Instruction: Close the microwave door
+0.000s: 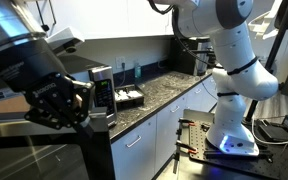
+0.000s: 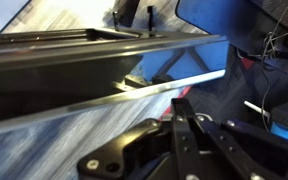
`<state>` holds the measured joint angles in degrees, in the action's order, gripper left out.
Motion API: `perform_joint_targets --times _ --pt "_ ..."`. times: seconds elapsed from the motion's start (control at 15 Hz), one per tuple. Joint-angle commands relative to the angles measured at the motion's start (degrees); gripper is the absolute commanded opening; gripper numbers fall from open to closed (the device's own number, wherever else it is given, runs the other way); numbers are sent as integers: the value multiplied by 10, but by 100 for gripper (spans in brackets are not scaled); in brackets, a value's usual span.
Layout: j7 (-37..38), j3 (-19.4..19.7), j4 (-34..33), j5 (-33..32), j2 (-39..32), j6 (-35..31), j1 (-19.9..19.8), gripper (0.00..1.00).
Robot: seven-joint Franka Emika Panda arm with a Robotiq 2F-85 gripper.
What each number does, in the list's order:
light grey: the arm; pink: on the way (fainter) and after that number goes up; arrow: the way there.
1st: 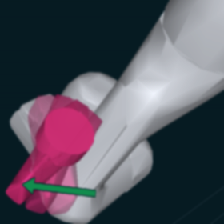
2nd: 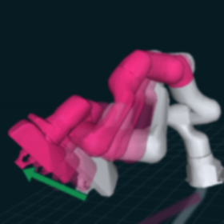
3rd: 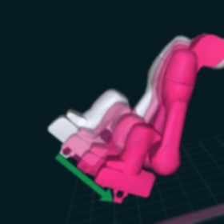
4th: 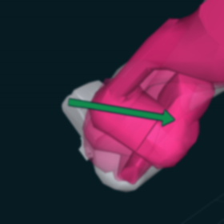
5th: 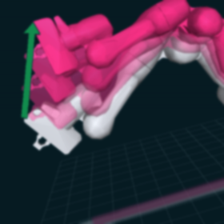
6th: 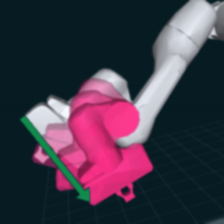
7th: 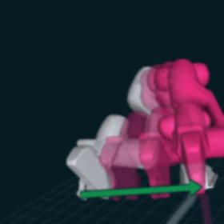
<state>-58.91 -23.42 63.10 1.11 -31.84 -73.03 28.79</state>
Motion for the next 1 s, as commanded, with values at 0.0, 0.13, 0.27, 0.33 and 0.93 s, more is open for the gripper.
perform_joint_targets --times 0.0,0.13,0.27,0.33,0.93 --pt "88 11 32 -1 31 57 4 0" --pt "129 13 36 -7 30 91 4 0" --pt "150 16 47 -19 32 113 1 0" --pt "152 18 51 -33 33 115 1 0" --pt "151 42 81 -220 39 120 7 0"
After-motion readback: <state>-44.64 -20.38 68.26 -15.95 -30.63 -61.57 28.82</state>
